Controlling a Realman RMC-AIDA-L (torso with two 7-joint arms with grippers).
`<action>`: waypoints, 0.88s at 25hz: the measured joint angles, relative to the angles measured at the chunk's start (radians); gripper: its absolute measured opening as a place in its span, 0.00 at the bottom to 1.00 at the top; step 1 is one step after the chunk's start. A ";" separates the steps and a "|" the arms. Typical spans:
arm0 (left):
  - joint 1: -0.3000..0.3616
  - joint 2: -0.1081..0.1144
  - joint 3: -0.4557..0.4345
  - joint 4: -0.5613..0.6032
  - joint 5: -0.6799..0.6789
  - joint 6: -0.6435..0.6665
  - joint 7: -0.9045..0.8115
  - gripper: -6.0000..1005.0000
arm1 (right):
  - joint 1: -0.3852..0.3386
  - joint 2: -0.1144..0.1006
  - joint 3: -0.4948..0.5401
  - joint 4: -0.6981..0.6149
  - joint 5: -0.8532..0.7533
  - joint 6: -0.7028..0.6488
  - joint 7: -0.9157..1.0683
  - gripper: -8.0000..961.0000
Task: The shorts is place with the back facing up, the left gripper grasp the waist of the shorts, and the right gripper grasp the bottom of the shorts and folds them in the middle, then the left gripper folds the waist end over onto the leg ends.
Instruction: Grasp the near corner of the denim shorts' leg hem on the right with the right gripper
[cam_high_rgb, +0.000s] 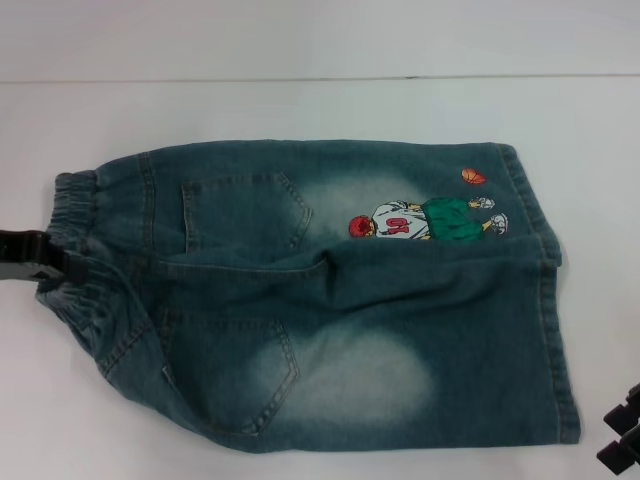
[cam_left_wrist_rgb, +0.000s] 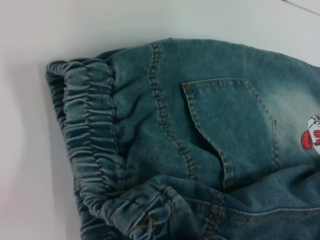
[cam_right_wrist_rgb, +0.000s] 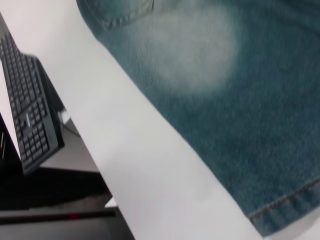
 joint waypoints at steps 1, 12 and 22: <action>0.000 0.000 -0.001 0.000 0.000 0.000 0.000 0.03 | 0.002 0.001 -0.006 0.003 -0.002 0.001 0.000 0.75; -0.002 -0.005 -0.003 0.000 -0.001 -0.003 0.001 0.03 | 0.025 0.013 -0.031 0.062 -0.042 0.052 0.023 0.75; -0.002 -0.008 0.003 0.000 -0.012 -0.004 0.002 0.03 | 0.037 0.027 -0.058 0.062 -0.050 0.104 0.049 0.75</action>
